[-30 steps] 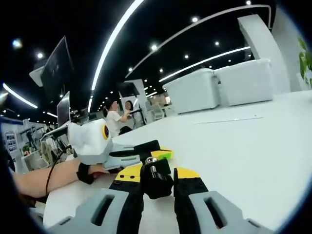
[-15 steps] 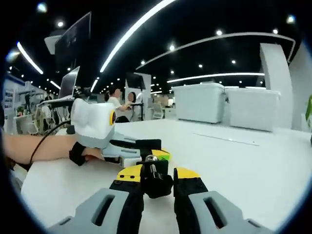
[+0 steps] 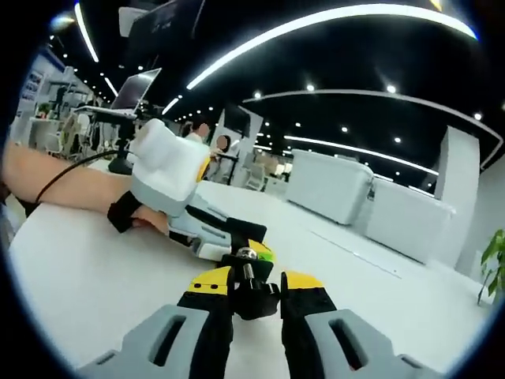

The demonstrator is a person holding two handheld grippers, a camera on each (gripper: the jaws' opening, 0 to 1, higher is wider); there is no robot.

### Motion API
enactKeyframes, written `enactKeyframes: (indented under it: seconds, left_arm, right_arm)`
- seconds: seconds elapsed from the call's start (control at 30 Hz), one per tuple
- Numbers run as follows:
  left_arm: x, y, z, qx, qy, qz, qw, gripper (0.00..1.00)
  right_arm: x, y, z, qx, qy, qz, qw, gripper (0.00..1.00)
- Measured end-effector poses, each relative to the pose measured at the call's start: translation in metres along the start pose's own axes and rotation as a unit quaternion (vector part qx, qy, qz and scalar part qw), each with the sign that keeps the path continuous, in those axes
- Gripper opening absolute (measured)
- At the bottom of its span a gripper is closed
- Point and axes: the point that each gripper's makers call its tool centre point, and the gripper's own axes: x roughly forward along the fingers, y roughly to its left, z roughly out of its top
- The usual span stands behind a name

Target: Clamp the fixed fixture on the desktop, loosen the retaining clip, secure it to the edge of the desk, and tighten the retaining clip.

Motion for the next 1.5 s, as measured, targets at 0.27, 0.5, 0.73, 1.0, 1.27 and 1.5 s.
enactKeyframes:
  seconds: [0.27,0.5,0.73,1.0,1.27,1.5]
  left_arm:
    - [-0.001,0.0,-0.001,0.0,0.0,0.001,1.0,0.07]
    - [-0.001,-0.001,-0.001,-0.001,0.001,0.002,1.0,0.07]
    - [-0.001,0.0,-0.001,-0.001,0.001,0.002,1.0,0.07]
    - [0.001,0.001,0.0,-0.001,0.001,0.002,1.0,0.07]
    - [0.001,0.001,0.0,-0.001,0.001,0.002,1.0,0.07]
    - [0.0,0.001,0.0,-0.001,0.001,0.003,1.0,0.07]
  right_arm:
    - [0.001,0.003,0.001,-0.069,0.0,-0.004,0.9976,0.22]
    - [0.001,0.004,0.001,-0.09,0.0,-0.004,0.9959,0.22]
    - [0.002,0.006,0.002,-0.156,0.003,-0.008,0.9877,0.22]
    - [0.003,0.005,0.002,-0.163,0.002,-0.008,0.9866,0.22]
    - [0.002,0.009,0.002,-0.208,0.004,-0.01,0.978,0.22]
    - [0.002,0.011,0.002,-0.248,0.007,-0.014,0.9686,0.22]
